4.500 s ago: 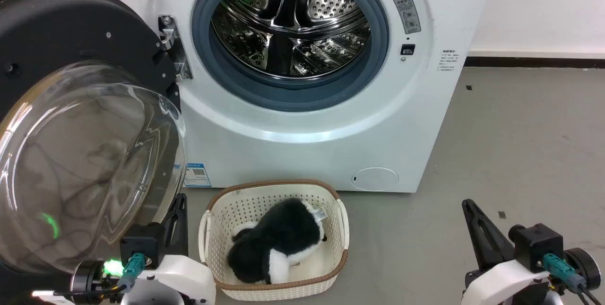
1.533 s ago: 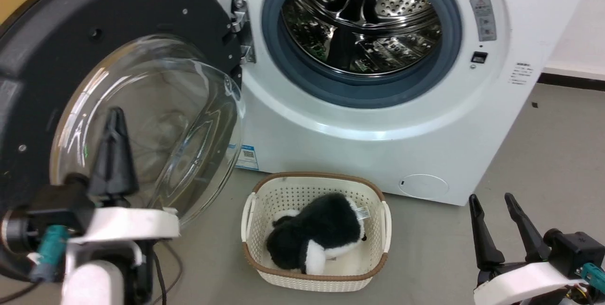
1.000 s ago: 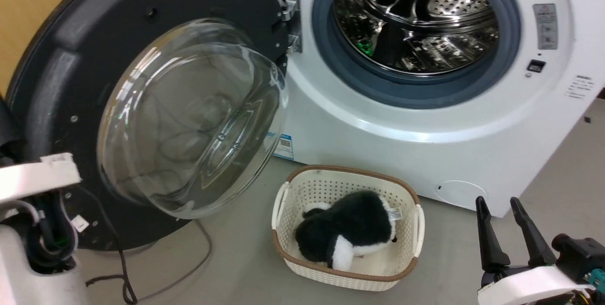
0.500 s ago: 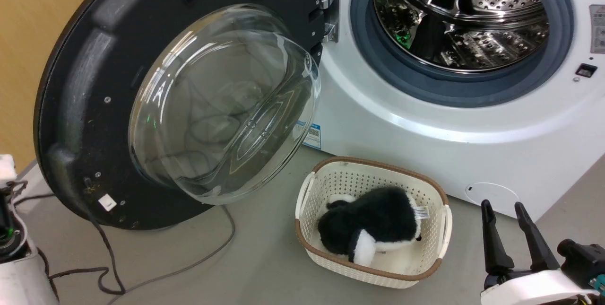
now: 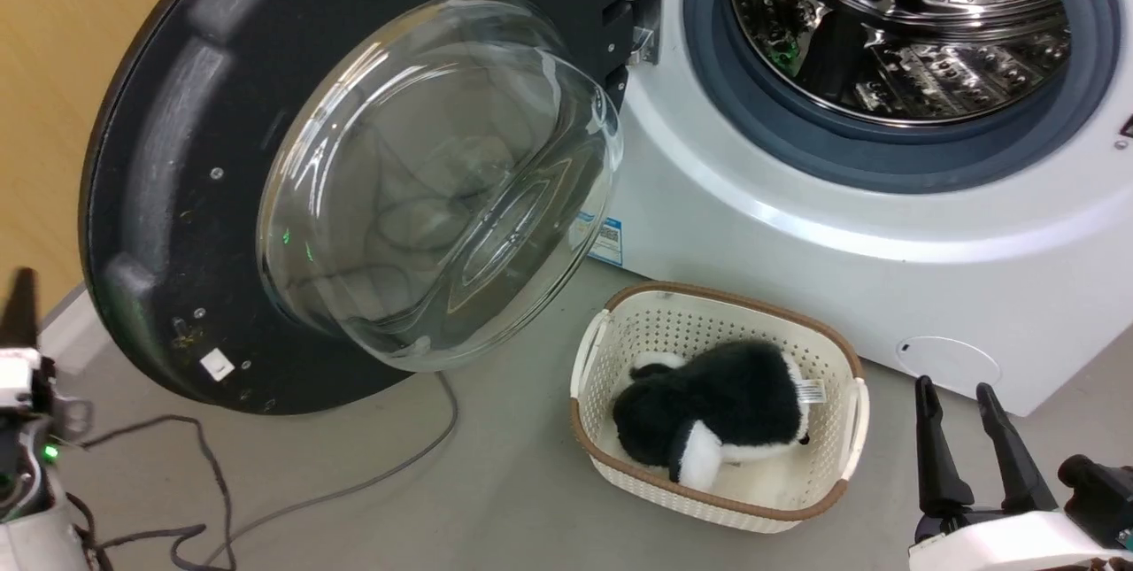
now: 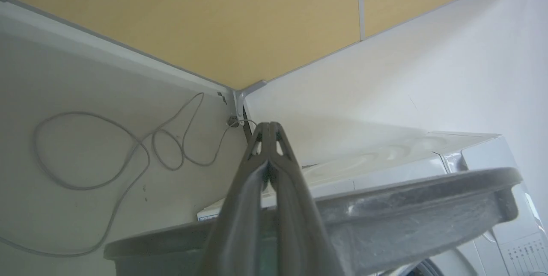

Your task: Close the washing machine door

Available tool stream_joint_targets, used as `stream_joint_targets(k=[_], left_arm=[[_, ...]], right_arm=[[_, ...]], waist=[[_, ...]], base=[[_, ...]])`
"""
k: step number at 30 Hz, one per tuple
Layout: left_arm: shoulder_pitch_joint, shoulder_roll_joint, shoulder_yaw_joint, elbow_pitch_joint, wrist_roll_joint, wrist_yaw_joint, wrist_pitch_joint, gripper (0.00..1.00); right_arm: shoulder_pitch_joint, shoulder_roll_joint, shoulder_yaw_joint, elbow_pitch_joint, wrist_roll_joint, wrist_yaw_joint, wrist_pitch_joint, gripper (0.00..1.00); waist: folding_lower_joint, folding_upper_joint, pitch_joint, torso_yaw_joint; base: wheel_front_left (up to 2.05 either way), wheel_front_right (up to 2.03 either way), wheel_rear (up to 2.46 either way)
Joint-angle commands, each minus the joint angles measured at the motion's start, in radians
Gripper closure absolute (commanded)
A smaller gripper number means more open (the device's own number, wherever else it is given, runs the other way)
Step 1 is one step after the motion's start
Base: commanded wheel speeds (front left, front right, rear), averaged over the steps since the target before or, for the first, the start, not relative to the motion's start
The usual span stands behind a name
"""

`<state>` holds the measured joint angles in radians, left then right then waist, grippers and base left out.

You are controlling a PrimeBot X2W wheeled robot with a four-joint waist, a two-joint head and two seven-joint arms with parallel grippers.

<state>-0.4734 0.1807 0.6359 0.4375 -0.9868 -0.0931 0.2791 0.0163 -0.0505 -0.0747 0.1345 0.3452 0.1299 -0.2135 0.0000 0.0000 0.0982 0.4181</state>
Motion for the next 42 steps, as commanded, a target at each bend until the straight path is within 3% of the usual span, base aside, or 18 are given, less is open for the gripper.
stream_joint_targets(k=[1,7,20,33,42], left_arm=[[0.007,-0.001,0.010,0.021,-0.036,-0.012,0.025,1.00],[0.030,-0.031,-0.015,0.033,-0.128,-0.023,0.104,1.00],[0.154,-0.078,-0.154,-0.110,-0.340,-0.037,0.261,1.00],[0.396,-0.103,-0.423,-0.408,-0.443,-0.038,0.414,1.00],[0.476,-0.119,-0.677,-0.554,-0.461,-0.038,0.463,1.00]], right_arm=[[-0.001,0.000,-0.003,0.006,0.013,0.001,-0.009,0.00],[-0.005,0.000,-0.007,0.015,0.023,0.001,-0.022,0.00],[-0.001,0.000,-0.008,0.036,0.063,0.001,-0.048,0.00],[0.013,0.000,-0.011,0.034,0.066,0.001,-0.048,0.00],[0.016,0.000,-0.008,0.030,0.051,0.001,-0.048,0.00]], waist=[[0.0000,0.0000,0.003,0.007],[0.0000,0.0000,0.011,0.032],[0.0000,0.0000,0.006,0.086],[0.0000,0.0000,-0.016,0.076],[0.0000,0.0000,-0.023,0.034]], base=[[0.00,0.00,0.00],[0.00,0.00,0.00],[0.00,0.00,0.00],[0.00,0.00,0.00],[0.00,0.00,0.00]])
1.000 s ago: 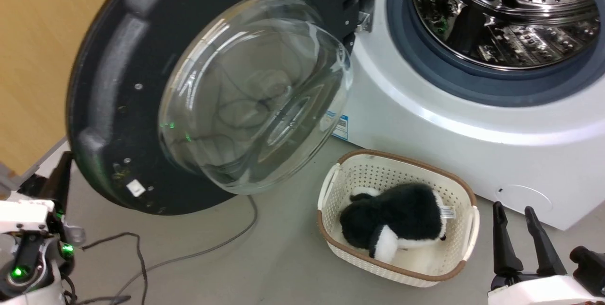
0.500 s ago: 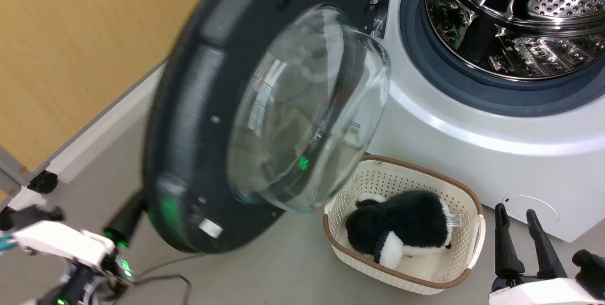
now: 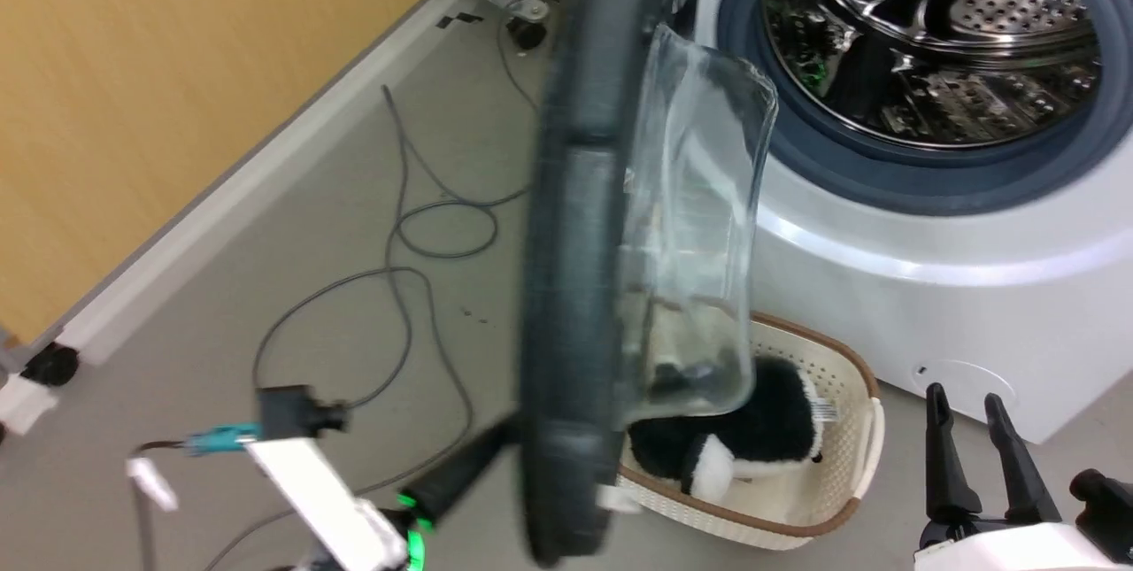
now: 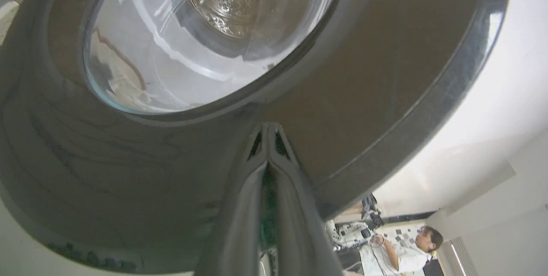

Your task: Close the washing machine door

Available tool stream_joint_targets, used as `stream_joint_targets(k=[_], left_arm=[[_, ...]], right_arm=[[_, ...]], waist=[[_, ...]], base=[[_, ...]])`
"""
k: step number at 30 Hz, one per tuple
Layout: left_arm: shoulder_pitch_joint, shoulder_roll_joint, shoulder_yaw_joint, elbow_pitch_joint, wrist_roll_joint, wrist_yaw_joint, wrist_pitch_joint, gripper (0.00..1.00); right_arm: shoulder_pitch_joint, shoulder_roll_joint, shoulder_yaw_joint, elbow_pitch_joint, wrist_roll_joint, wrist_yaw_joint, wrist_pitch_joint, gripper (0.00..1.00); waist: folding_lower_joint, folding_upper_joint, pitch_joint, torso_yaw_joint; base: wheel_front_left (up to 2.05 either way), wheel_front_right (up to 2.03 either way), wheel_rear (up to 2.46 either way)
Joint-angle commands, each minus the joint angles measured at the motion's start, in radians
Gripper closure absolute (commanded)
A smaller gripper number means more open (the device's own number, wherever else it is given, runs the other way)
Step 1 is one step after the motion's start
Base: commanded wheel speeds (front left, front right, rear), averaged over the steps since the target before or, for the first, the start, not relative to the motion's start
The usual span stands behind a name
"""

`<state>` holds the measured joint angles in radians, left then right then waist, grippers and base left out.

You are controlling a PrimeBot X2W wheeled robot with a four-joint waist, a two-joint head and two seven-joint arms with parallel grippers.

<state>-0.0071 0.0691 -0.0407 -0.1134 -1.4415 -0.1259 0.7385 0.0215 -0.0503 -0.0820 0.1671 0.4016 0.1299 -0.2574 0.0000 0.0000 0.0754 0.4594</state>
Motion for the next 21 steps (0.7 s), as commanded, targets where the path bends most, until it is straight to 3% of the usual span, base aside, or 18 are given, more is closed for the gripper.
stream_joint_targets(k=[1,7,21], left_arm=[[0.012,-0.009,-0.025,-0.010,-0.008,-0.005,0.000,1.00],[0.002,-0.015,-0.171,-0.023,-0.009,-0.005,-0.063,1.00],[-0.169,-0.019,-0.423,0.138,0.062,-0.005,-0.433,1.00]], right_arm=[[0.010,0.000,0.000,-0.004,-0.008,0.001,-0.004,0.00],[-0.003,0.000,-0.004,-0.009,-0.023,0.001,-0.004,0.00],[-0.030,0.000,-0.003,-0.021,-0.045,0.001,-0.004,0.00]], waist=[[0.0000,0.0000,0.001,-0.016],[0.0000,0.0000,0.016,-0.087],[0.0000,0.0000,0.057,-0.291]], base=[[0.00,0.00,0.00],[0.00,0.00,0.00],[0.00,0.00,0.00]])
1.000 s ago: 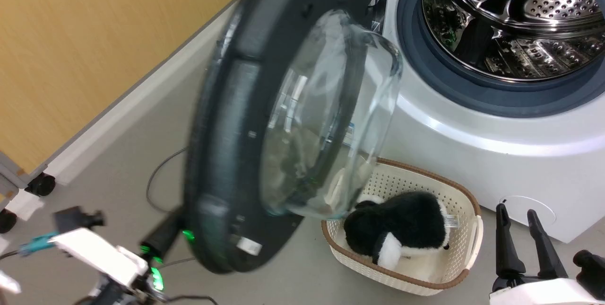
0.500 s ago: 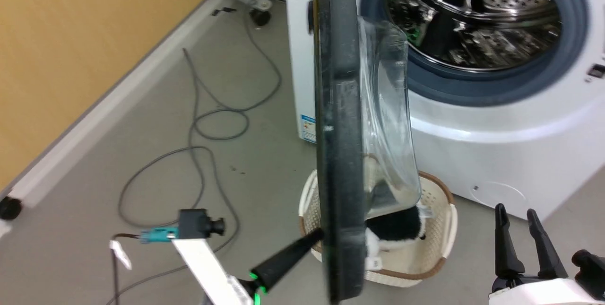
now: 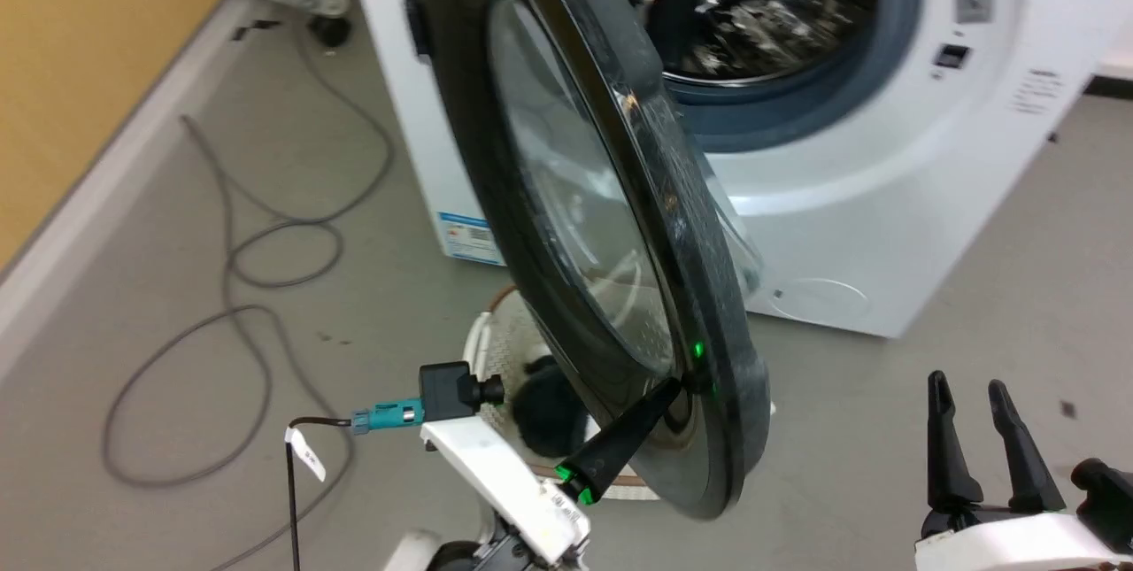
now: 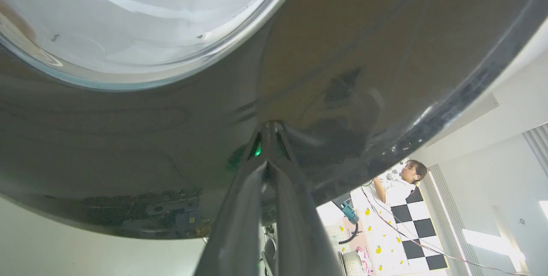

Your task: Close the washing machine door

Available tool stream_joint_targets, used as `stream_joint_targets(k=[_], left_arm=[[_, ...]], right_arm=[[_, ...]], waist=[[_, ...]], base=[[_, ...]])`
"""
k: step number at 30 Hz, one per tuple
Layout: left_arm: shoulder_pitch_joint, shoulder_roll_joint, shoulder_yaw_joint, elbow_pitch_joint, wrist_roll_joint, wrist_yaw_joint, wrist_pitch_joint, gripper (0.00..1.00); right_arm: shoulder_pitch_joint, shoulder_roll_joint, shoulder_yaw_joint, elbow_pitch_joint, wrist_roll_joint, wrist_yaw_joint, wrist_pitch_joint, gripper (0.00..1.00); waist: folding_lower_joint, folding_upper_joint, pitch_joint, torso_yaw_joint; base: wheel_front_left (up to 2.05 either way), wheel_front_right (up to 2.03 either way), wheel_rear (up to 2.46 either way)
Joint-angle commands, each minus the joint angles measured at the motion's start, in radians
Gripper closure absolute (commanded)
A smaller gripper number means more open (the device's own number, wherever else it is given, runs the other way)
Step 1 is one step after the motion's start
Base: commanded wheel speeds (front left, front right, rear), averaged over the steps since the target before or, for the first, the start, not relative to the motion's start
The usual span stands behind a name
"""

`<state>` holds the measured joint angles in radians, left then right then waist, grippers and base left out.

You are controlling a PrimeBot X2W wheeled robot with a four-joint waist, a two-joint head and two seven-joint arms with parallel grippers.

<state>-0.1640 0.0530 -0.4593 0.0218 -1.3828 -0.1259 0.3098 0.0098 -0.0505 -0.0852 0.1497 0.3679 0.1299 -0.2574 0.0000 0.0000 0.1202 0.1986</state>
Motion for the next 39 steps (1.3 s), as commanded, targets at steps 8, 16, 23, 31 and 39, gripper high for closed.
stream_joint_targets(k=[8,16,23,31,39], left_arm=[[-0.092,0.012,-0.085,0.110,0.007,-0.005,-0.162,1.00],[-0.160,0.031,-0.130,0.209,-0.010,-0.005,-0.274,1.00],[-0.169,0.078,-0.172,0.233,-0.044,-0.005,-0.346,1.00],[-0.192,0.198,-0.186,0.241,0.197,-0.005,-0.563,1.00],[-0.118,0.130,0.210,0.130,0.814,0.119,-0.571,0.23]], right_arm=[[-0.045,0.000,0.017,-0.005,-0.013,0.001,-0.004,0.00],[-0.050,0.000,0.018,-0.007,-0.010,0.001,-0.004,0.00],[-0.046,0.000,0.016,-0.004,-0.007,0.001,-0.004,0.00],[-0.033,0.000,0.005,-0.007,-0.014,0.001,-0.004,0.00],[-0.021,0.000,-0.021,-0.019,-0.024,0.001,-0.004,0.00]], waist=[[0.0000,0.0000,0.035,-0.143],[0.0000,0.0000,0.053,-0.213],[0.0000,0.0000,0.047,-0.228],[0.0000,0.0000,0.010,-0.204],[0.0000,0.0000,-0.016,-0.172]], base=[[0.00,0.00,0.00],[0.00,0.00,0.00],[0.00,0.00,0.00],[0.00,0.00,0.00],[0.00,0.00,0.00]])
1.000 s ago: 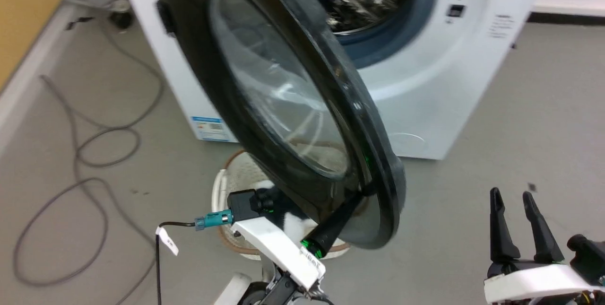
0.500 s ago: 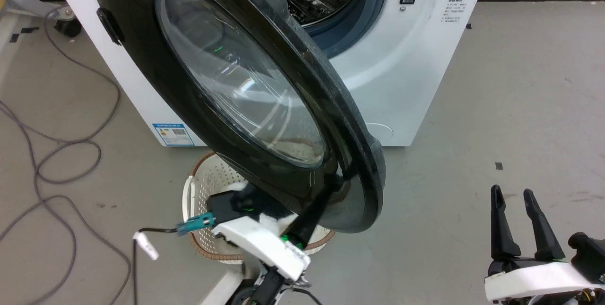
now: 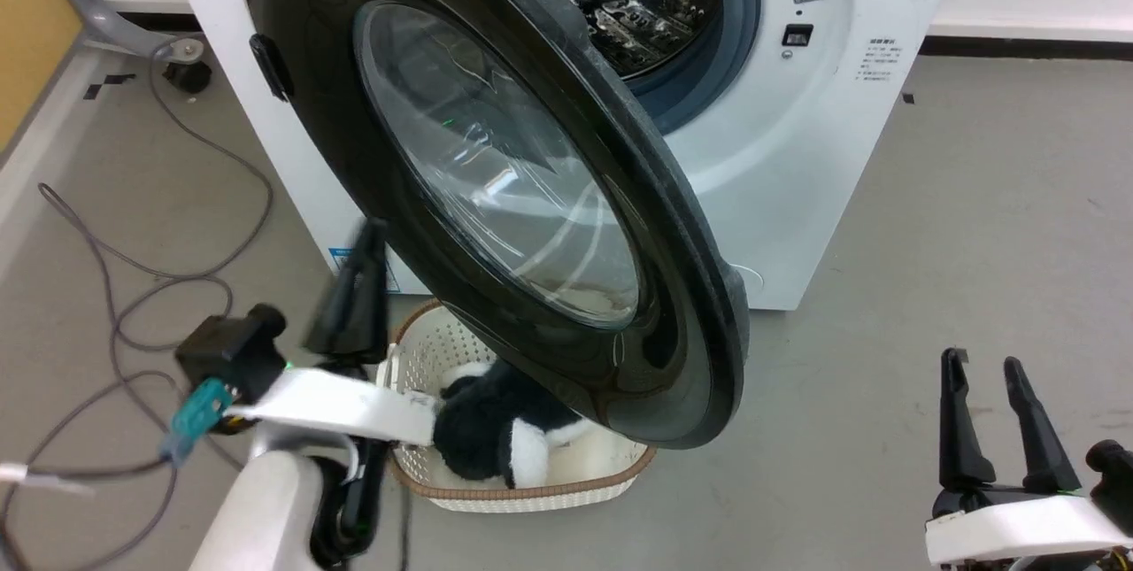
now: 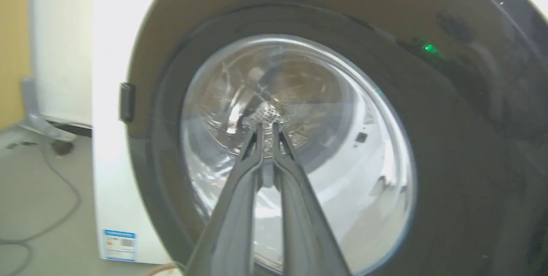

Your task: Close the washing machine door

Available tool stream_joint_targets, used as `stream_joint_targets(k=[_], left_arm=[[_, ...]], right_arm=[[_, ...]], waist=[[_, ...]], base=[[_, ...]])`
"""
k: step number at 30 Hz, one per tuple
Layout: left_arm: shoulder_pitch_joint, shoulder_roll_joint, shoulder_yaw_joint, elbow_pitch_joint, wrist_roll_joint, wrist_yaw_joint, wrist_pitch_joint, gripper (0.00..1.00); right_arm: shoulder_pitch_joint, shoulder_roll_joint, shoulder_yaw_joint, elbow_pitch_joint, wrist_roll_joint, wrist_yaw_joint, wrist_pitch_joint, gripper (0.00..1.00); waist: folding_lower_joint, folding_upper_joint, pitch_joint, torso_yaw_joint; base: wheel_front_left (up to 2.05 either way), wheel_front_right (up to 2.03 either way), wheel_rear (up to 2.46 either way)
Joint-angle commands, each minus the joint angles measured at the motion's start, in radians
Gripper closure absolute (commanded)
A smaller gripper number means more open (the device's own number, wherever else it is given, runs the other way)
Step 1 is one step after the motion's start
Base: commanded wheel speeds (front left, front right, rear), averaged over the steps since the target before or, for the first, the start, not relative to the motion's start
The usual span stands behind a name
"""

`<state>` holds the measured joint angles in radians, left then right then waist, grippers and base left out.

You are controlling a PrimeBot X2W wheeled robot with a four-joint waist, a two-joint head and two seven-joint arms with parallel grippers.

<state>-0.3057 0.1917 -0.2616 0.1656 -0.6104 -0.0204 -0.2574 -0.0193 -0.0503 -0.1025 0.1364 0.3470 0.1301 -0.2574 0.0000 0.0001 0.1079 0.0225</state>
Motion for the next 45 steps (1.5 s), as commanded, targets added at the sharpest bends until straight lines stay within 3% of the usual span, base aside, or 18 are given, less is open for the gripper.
stream_joint_targets(k=[1,5,8,11,16,17,18,19,20,29,33,40,45], left_arm=[[0.036,-0.010,0.044,-0.042,0.126,0.037,-0.004,0.00],[0.097,-0.013,0.112,-0.116,0.375,0.123,-0.004,0.00],[0.143,-0.010,0.137,-0.147,0.488,0.183,-0.004,0.00],[0.188,-0.022,0.148,-0.166,0.532,0.218,-0.004,0.00],[0.247,-0.041,0.155,-0.166,0.547,0.228,-0.004,0.00],[0.254,-0.044,0.155,-0.164,0.549,0.227,-0.004,0.00],[0.260,-0.047,0.154,-0.163,0.551,0.224,-0.004,0.00],[0.264,-0.049,0.154,-0.159,0.552,0.222,-0.004,0.00],[0.268,-0.051,0.155,-0.156,0.553,0.220,-0.004,0.00],[0.290,-0.077,0.166,-0.127,0.538,0.190,-0.004,0.00],[0.298,-0.087,0.171,-0.122,0.541,0.182,-0.004,0.00],[0.308,-0.101,0.181,-0.121,0.545,0.172,-0.004,0.00],[0.301,-0.111,0.184,-0.127,0.550,0.170,-0.004,0.00]], right_arm=[[0.008,0.000,-0.006,-0.008,-0.006,0.001,-0.004,0.00],[0.006,0.000,-0.021,-0.023,-0.023,0.001,-0.004,0.00],[0.003,0.000,-0.025,-0.053,-0.061,0.001,-0.004,0.00],[-0.003,0.000,-0.027,-0.093,-0.086,0.001,-0.004,0.00],[-0.041,0.000,-0.028,-0.186,-0.099,0.001,-0.004,0.00],[-0.052,0.000,-0.026,-0.211,-0.098,0.001,-0.004,0.08],[-0.065,0.000,-0.023,-0.238,-0.096,0.001,-0.004,0.60],[-0.076,0.000,-0.014,-0.264,-0.091,0.001,-0.004,0.96],[-0.087,0.000,0.003,-0.288,-0.087,0.001,-0.004,1.00],[-0.168,-0.002,0.225,-0.469,-0.081,0.001,-0.004,1.00],[-0.168,-0.048,0.359,-0.500,-0.090,0.001,-0.004,1.00],[-0.147,-0.157,0.568,-0.469,-0.154,0.001,-0.004,1.00],[-0.106,-0.179,0.614,-0.403,-0.186,0.001,-0.004,1.00]], waist=[[0.0000,-0.0001,-0.006,0.006],[0.0000,-0.0001,-0.017,0.012],[0.0000,-0.0001,-0.023,0.017],[0.0000,-0.0001,-0.029,0.025],[0.0000,-0.0001,-0.035,0.041],[0.0000,-0.0001,-0.036,0.044],[0.0000,-0.0001,-0.039,0.048],[0.0000,-0.0001,-0.041,0.053],[0.0000,-0.0001,-0.043,0.056],[0.0000,-0.0001,-0.063,0.077],[0.0000,-0.0001,-0.071,0.082],[0.0000,-0.0001,-0.077,0.081],[0.0000,-0.0001,-0.067,0.080]], base=[[0.00,0.00,0.00],[0.00,0.00,0.00],[0.00,0.00,0.00],[0.00,0.00,0.00],[0.00,0.00,0.00],[0.00,0.00,0.00],[0.00,0.00,0.00],[0.00,0.00,0.00],[0.00,0.00,0.00],[0.00,0.00,0.00],[0.00,0.00,0.00],[0.00,0.00,0.00],[0.00,0.00,0.00]])
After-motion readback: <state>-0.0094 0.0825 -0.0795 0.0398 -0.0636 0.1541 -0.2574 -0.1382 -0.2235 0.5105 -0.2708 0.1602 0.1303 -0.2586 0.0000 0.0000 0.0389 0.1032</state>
